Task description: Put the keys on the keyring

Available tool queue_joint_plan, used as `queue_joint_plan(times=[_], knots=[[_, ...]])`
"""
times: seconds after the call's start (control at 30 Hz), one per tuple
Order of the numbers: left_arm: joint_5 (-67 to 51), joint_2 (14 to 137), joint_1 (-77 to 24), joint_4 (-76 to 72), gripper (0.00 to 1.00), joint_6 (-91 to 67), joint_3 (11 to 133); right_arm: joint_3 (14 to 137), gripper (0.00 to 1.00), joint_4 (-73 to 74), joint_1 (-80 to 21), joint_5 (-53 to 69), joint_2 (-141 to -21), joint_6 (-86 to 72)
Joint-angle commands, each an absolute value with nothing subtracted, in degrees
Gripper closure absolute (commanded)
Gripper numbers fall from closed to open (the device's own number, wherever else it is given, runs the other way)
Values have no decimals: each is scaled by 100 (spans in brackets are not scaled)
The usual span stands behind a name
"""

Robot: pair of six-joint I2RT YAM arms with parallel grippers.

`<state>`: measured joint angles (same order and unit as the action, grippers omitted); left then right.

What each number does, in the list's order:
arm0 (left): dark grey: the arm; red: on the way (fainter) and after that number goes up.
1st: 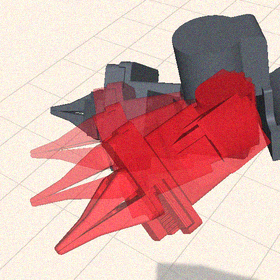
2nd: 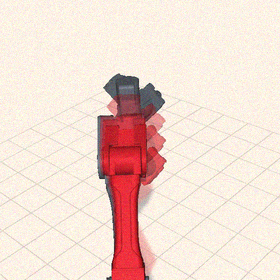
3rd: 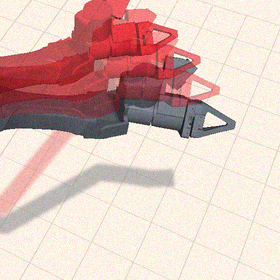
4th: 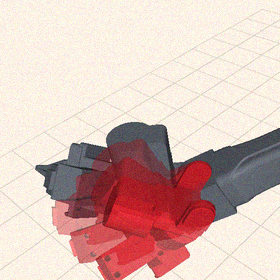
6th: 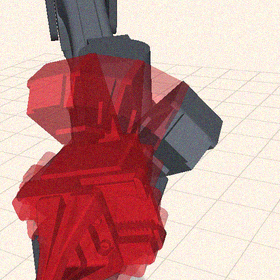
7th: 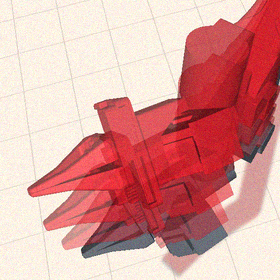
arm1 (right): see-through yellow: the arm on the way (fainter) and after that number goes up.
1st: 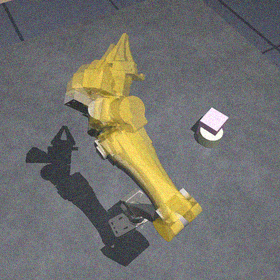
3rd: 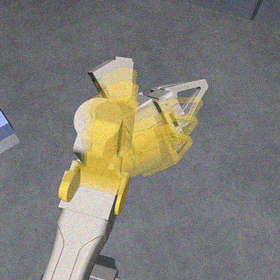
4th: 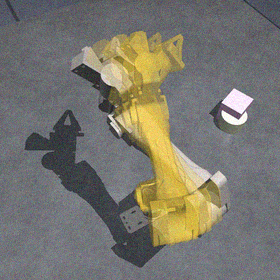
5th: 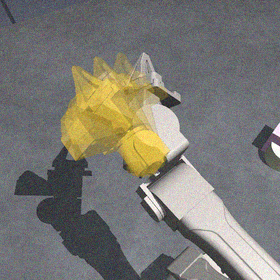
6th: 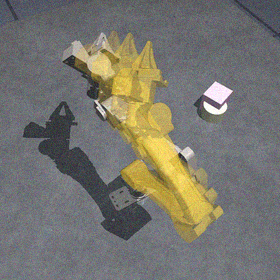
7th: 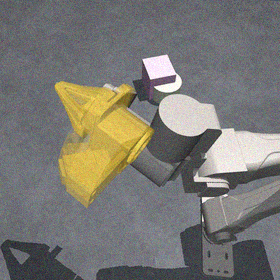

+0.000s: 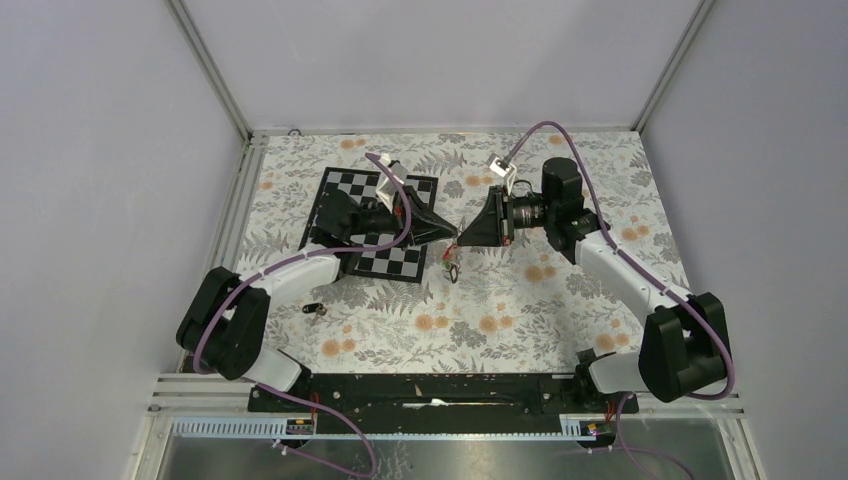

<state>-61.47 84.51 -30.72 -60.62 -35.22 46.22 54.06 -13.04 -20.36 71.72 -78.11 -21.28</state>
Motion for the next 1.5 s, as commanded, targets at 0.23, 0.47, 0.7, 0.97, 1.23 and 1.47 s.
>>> queue_joint_plan(times=[0.23, 0.47, 0.7, 0.97, 1.23, 1.47], knots=[[-6075, 8280, -3147, -7009, 100, -3765, 4606, 5726, 59, -146, -1998, 6961, -7269, -651], [-5986, 8321, -3138, -7146, 100, -4055, 4607, 6293, 50, 1399, -1995, 6737, -6878, 967], [-5977, 8381, -3180, -7118, 100, -4107, 4601, 6381, 50, 1381, -1995, 6578, -6874, 1052], [-5957, 8426, -3208, -7145, 100, -4200, 4639, 6352, 54, 1079, -2103, 6527, -6992, 906], [-5923, 8463, -3217, -7132, 100, -4228, 4627, 6410, 59, 1026, -2283, 6451, -7126, 879], [-5907, 8529, -3226, -7135, 100, -4245, 4658, 6407, 66, 1022, -2325, 6484, -7131, 871]])
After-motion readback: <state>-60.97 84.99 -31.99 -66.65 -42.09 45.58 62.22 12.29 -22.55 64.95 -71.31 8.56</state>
